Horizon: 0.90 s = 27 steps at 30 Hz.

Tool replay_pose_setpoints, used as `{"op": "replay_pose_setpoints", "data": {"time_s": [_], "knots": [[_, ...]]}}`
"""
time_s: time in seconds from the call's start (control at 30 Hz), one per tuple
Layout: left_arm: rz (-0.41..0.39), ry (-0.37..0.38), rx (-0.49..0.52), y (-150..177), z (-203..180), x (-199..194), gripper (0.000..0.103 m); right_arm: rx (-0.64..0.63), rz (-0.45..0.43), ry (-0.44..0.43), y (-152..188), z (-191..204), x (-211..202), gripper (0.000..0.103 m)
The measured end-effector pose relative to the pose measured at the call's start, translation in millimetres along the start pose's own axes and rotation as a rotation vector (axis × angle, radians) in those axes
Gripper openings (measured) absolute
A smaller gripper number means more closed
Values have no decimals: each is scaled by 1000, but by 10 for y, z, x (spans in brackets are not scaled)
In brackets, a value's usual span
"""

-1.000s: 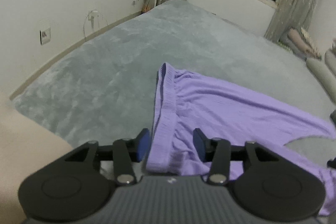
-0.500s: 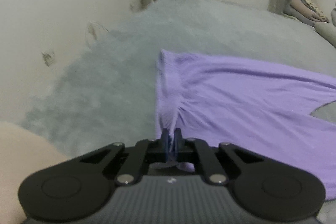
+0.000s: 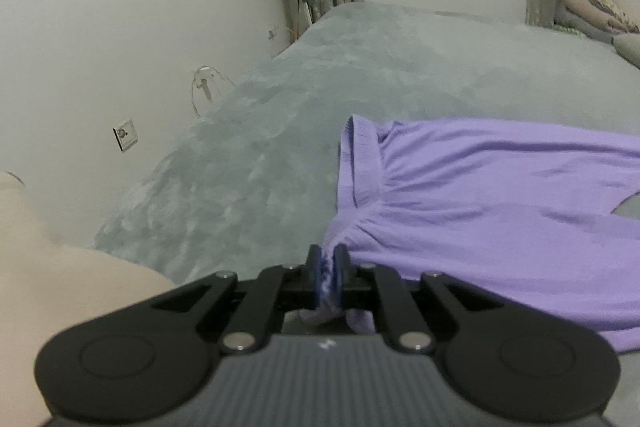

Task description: Fold clothes

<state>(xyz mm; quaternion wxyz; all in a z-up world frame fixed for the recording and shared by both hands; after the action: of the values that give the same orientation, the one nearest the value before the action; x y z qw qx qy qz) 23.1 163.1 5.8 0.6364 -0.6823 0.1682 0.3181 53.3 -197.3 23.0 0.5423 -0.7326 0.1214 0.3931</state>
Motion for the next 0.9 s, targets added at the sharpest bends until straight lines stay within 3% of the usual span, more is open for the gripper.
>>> {"op": "replay_pose_setpoints", "data": {"time_s": [0.33, 0.6, 0.63, 0.73, 0.9], "knots": [[-15, 48, -62, -45, 41, -111, 13, -56, -6, -6, -14, 95, -50, 65], [-37, 88, -60, -46, -44, -252, 30, -56, -12, 9, 29, 143, -133, 65], [-31, 107, -88, -23, -61, -283, 36, -54, -12, 9, 48, 152, -152, 65], [15, 178, -219, 105, -99, -390, 38, -48, -4, 14, 144, 178, -208, 65], [4, 199, -223, 250, -243, -543, 47, -57, -13, 4, 388, 258, -411, 65]]}}
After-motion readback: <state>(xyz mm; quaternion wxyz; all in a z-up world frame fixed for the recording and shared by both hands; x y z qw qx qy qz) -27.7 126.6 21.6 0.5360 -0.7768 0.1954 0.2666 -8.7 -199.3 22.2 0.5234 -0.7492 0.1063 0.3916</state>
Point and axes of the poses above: each gripper's, at about its wrist camera, not at the fingertips, and x roughly the way its jaws point, z to its left, y to its underside, the point moved 9 cm from there along x, roughly the way its jaws point, and after that the axes turned 8 degrees about -x, right-handed, at the moved point
